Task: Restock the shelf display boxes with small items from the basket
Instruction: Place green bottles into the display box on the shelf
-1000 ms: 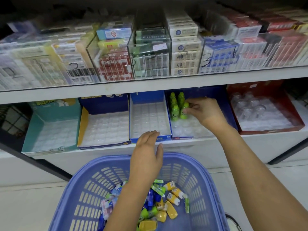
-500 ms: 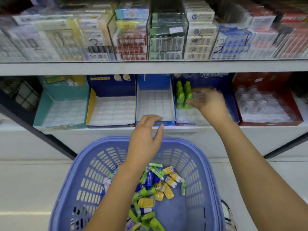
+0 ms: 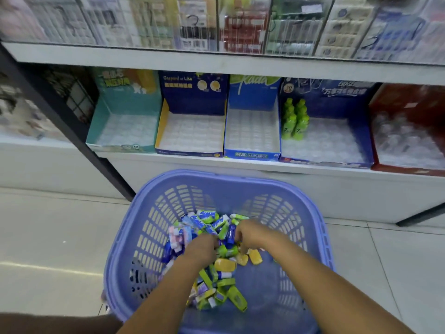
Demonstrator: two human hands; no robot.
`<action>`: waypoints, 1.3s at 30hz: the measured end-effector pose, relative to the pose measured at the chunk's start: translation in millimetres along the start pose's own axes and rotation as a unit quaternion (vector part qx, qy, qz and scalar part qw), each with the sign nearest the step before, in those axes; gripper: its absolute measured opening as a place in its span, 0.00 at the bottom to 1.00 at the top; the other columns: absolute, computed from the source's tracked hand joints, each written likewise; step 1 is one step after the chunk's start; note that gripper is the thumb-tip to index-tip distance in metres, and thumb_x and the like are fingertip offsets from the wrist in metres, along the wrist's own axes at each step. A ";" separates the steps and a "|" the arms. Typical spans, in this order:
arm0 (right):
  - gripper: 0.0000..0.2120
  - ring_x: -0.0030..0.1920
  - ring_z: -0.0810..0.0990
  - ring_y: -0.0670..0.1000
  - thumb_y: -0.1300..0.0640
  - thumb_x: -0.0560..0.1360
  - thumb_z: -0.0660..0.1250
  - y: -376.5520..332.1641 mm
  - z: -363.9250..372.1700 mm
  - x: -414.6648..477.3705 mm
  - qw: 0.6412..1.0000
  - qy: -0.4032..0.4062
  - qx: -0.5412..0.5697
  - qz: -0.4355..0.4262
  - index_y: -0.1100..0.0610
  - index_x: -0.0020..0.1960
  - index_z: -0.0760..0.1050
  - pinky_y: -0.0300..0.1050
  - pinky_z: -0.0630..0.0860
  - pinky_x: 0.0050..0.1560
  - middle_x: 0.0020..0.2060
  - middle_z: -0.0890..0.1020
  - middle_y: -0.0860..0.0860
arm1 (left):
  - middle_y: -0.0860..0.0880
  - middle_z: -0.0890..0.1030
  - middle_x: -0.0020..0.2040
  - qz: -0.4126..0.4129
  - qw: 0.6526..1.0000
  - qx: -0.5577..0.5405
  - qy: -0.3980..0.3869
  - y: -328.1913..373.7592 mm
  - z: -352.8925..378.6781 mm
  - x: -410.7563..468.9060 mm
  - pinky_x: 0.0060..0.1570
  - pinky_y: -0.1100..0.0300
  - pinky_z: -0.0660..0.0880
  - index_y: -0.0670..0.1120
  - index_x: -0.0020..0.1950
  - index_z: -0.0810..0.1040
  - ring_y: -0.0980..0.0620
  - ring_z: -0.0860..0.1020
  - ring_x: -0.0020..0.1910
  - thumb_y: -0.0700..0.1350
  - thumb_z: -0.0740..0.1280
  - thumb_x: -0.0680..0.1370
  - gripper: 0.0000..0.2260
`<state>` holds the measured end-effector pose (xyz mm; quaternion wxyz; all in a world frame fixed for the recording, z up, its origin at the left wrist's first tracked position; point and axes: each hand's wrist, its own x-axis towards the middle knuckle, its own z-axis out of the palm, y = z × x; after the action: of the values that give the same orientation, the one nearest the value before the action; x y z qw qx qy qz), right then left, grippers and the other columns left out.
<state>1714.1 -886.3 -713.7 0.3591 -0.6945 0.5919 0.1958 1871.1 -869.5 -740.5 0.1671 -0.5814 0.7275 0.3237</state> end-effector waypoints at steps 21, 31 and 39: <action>0.06 0.32 0.70 0.55 0.61 0.70 0.67 13.7 60.8 43.3 0.999 -0.009 -0.043 -0.006 0.60 0.35 0.73 0.44 0.64 0.30 0.29 0.69 0.55 | 0.41 0.70 0.63 0.038 0.994 0.065 0.079 -1.8 30.8 25.6 0.64 0.54 0.66 0.43 0.60 0.76 0.44 0.65 0.66 0.46 0.67 0.74 0.16; 0.11 0.29 0.74 0.45 0.62 0.70 0.73 36.8 -51.3 -26.9 0.897 0.021 0.421 -0.135 0.56 0.50 0.76 0.37 0.73 0.31 0.33 0.78 0.49 | 0.45 0.70 0.55 0.011 0.993 -0.063 0.099 -2.7 25.1 24.2 0.53 0.55 0.70 0.44 0.50 0.77 0.47 0.71 0.56 0.47 0.71 0.70 0.12; 0.07 0.28 0.75 0.42 0.58 0.75 0.63 65.1 -134.4 -94.8 0.708 0.186 0.638 -0.241 0.60 0.49 0.77 0.31 0.71 0.29 0.34 0.82 0.49 | 0.50 0.80 0.38 0.083 0.913 -0.395 0.059 66.5 -50.9 10.3 0.41 0.56 0.76 0.45 0.48 0.75 0.54 0.79 0.35 0.42 0.70 0.74 0.06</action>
<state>1609.7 -922.6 -575.6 0.6341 -0.4414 0.4432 -0.4546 1811.7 -903.4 -691.2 -0.1474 -0.5559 0.5942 0.5623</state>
